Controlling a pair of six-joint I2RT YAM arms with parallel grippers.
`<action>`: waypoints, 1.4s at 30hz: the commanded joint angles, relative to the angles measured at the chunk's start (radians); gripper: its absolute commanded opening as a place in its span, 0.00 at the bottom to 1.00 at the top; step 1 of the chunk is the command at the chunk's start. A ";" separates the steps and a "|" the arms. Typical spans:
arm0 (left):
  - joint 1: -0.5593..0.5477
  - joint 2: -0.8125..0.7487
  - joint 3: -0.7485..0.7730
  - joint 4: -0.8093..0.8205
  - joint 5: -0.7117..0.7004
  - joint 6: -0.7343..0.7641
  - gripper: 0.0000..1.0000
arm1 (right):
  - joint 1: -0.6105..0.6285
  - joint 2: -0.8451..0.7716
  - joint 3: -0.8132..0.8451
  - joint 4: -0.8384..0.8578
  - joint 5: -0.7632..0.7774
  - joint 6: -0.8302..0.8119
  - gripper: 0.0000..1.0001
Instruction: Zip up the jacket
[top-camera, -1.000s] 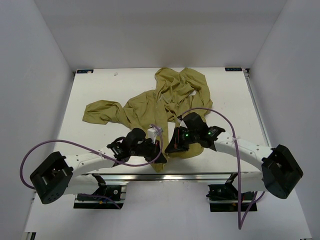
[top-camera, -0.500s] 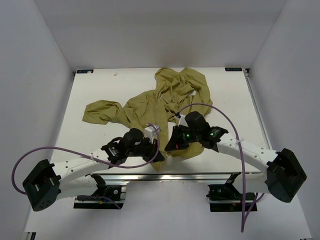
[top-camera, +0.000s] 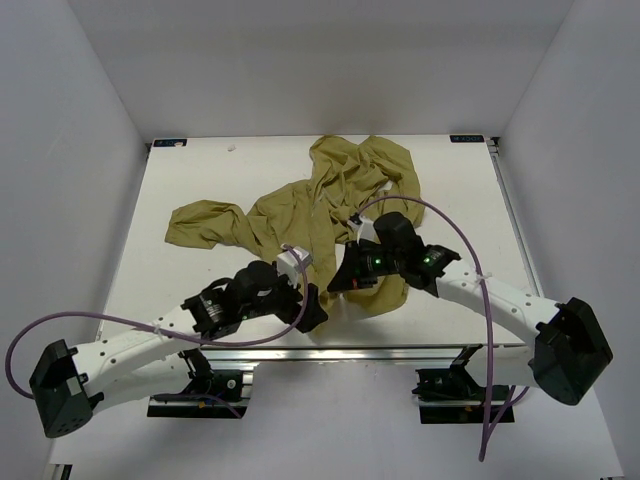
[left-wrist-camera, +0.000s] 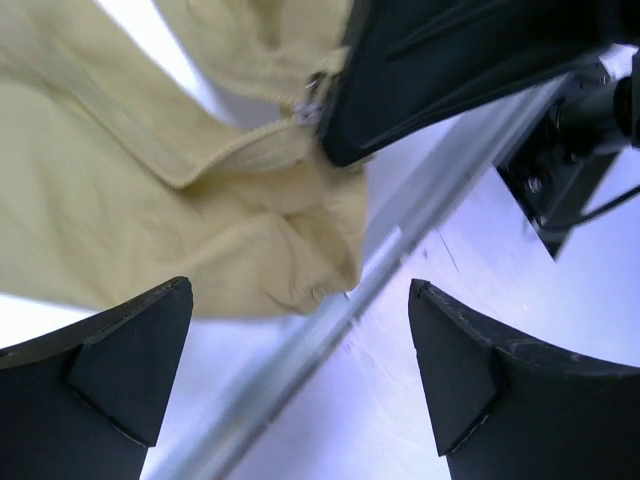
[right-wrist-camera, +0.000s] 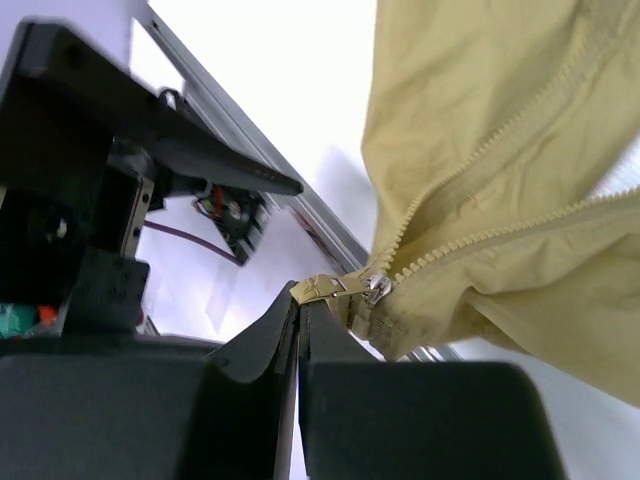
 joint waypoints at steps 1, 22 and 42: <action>-0.050 -0.044 0.038 0.061 -0.161 0.137 0.98 | -0.006 0.022 0.091 -0.035 -0.018 0.008 0.00; -0.379 0.132 0.061 0.305 -0.893 0.470 0.87 | -0.060 0.102 0.235 -0.081 -0.138 0.098 0.00; -0.376 0.301 0.053 0.446 -0.836 0.588 0.58 | -0.069 0.080 0.204 -0.064 -0.170 0.114 0.00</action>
